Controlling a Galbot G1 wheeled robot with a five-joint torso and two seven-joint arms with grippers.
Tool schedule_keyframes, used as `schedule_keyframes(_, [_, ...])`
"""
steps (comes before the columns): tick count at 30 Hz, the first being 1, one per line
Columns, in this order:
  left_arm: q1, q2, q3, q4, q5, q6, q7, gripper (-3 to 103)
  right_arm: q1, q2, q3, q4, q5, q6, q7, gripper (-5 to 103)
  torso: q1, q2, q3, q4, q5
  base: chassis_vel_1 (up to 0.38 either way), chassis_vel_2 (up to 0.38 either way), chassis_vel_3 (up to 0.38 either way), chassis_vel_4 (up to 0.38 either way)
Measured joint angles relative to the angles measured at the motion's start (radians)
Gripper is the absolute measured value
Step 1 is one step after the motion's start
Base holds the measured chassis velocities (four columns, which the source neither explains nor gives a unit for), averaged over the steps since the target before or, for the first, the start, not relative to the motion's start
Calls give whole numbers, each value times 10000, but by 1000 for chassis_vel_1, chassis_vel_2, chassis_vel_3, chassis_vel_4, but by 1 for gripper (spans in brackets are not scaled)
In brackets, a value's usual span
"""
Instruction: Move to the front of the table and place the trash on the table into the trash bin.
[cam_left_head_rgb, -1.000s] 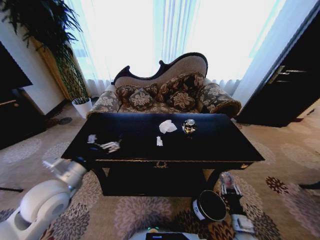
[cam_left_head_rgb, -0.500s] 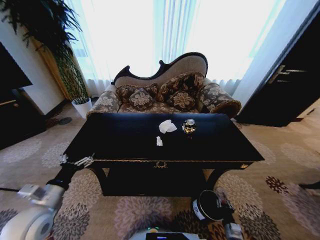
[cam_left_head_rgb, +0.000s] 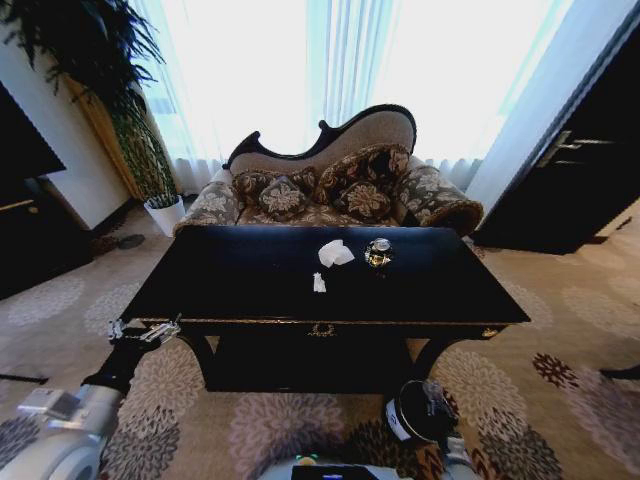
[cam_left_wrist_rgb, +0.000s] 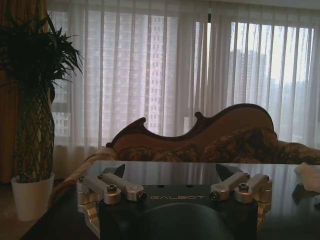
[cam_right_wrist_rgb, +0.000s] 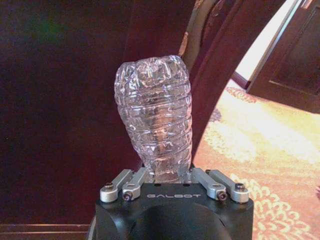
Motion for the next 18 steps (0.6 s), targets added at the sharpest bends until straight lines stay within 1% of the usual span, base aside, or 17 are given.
schedule_keyframes(3, [-53,8,54,-37,-23,43,-15,100,246,66,-12,-363,-72,0,-11,24,0,0,0,2,0,0,0,0,0])
schedule_keyframes(4, [-68,12,70,-47,-34,56,-21,100,310,65,-12,-487,-80,3,-12,21,1,0,0,2,-2,0,0,0,0])
schedule_keyframes(5, [-68,12,70,-47,-34,56,-21,100,310,65,-12,-487,-80,3,-12,21,1,0,0,2,-2,0,0,0,0])
schedule_keyframes(7, [-95,18,94,-51,-49,70,-29,100,390,40,-12,-669,-22,3,-33,31,1,0,0,0,-1,0,0,0,0])
schedule_keyframes(8, [-104,20,107,-49,-57,74,-32,100,418,24,-11,-712,27,2,-44,31,1,0,0,0,-2,0,0,0,0])
schedule_keyframes(10, [-117,26,128,-24,-66,76,-40,100,461,12,-7,-746,148,-25,-81,41,0,0,0,1,-2,0,0,0,0])
schedule_keyframes(11, [-117,26,128,-24,-66,76,-40,100,461,12,-7,-746,148,-25,-81,41,0,0,0,1,-2,0,0,0,0])
schedule_keyframes(15, [-133,53,151,-33,-157,100,-63,100,619,25,-10,-830,276,-76,-104,63,0,0,0,1,-2,0,0,0,0])
schedule_keyframes(17, [-134,66,144,-50,-191,113,-64,100,636,31,-6,-830,271,-76,-102,63,1,0,0,2,-2,0,0,0,0])
schedule_keyframes(18, [-136,77,136,-59,-205,121,-65,100,646,40,-1,-830,269,-79,-98,69,1,-1,0,2,-1,0,0,0,0])
